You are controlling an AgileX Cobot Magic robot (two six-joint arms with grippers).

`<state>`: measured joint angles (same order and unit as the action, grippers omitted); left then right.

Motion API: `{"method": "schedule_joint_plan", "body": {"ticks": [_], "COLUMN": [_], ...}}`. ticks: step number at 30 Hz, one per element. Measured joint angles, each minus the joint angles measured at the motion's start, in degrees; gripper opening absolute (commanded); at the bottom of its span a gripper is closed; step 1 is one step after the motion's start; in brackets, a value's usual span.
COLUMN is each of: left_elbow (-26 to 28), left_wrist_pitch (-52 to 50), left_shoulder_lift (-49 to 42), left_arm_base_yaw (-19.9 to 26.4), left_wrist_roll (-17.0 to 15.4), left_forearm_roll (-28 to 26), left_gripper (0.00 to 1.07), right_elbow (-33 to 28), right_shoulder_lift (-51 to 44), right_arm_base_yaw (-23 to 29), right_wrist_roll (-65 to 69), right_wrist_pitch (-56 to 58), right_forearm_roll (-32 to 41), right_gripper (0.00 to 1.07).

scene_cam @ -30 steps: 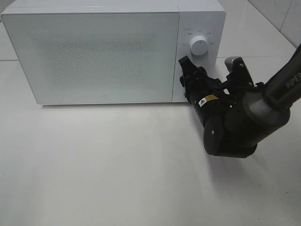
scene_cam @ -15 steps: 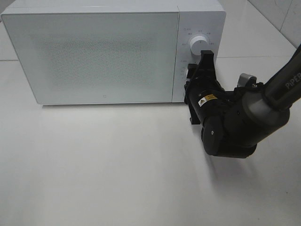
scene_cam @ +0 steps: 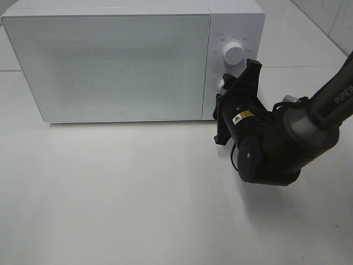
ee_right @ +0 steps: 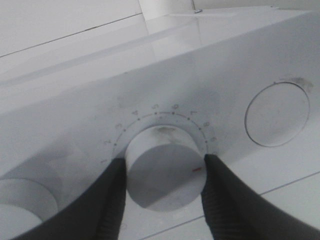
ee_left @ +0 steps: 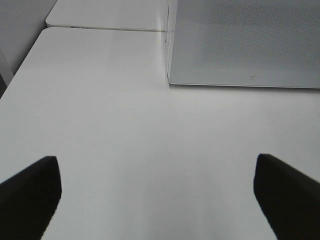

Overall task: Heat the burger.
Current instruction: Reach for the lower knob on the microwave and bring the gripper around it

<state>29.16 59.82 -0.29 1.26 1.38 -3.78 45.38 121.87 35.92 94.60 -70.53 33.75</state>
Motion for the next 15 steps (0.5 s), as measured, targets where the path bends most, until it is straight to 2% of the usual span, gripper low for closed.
{"method": "schedule_joint_plan", "body": {"ticks": [15], "left_elbow": [0.0], "left_wrist_pitch": [0.0], "left_shoulder_lift": [0.0], "left_arm_base_yaw": [0.0], "left_wrist_roll": [0.0], "left_forearm_roll": [0.0], "left_gripper": [1.0], "right_elbow": [0.0], "right_shoulder_lift": [0.0], "right_arm_base_yaw": [0.0], "right_wrist_roll": [-0.5], "right_wrist_pitch": [-0.1], "right_forearm_roll": [0.1], "right_gripper": [0.03]}}
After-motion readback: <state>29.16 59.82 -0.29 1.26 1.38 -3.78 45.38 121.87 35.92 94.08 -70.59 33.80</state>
